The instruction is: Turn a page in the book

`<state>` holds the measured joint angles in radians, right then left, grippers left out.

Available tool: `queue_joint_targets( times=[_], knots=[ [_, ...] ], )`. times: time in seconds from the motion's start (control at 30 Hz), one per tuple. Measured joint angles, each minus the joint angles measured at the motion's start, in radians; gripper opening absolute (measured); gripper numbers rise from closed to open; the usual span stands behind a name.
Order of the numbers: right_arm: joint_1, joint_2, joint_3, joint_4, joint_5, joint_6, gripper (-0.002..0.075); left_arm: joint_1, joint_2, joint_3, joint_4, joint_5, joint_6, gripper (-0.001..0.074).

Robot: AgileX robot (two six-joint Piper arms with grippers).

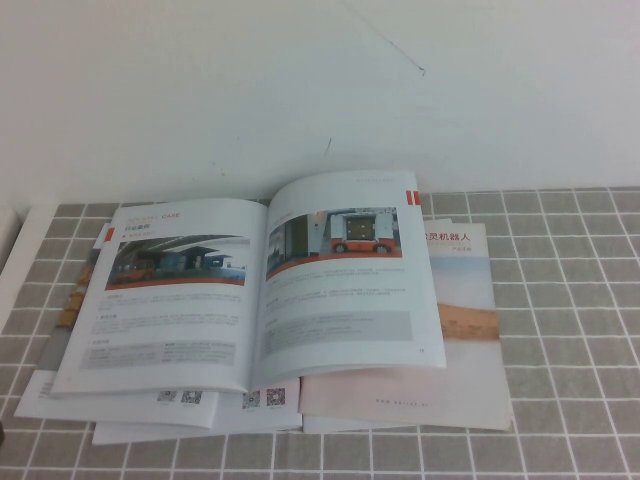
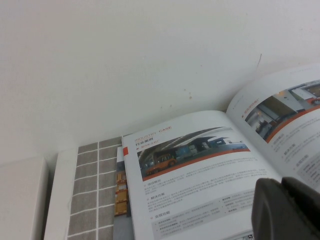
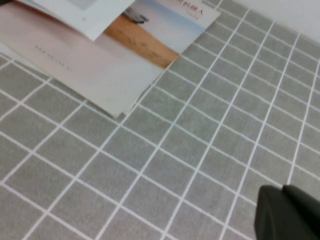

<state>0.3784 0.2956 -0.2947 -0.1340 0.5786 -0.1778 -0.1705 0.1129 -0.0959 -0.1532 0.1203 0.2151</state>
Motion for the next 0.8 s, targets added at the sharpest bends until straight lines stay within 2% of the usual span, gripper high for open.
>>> queue_joint_targets(
  times=[0.27, 0.5, 0.8],
  knots=[
    [0.0, 0.0, 0.097, 0.018, -0.011, 0.011, -0.0002, 0.0, 0.0, 0.0, 0.0, 0.0, 0.0, -0.0004],
    [0.0, 0.0, 0.102, 0.027, -0.029, 0.011, -0.0002, 0.0, 0.0, 0.009, 0.0, -0.008, 0.0, -0.0004],
    [0.0, 0.0, 0.102, 0.027, -0.035, 0.011, -0.0002, 0.0, -0.033, 0.118, 0.0, 0.018, 0.0, -0.0004]
  ],
)
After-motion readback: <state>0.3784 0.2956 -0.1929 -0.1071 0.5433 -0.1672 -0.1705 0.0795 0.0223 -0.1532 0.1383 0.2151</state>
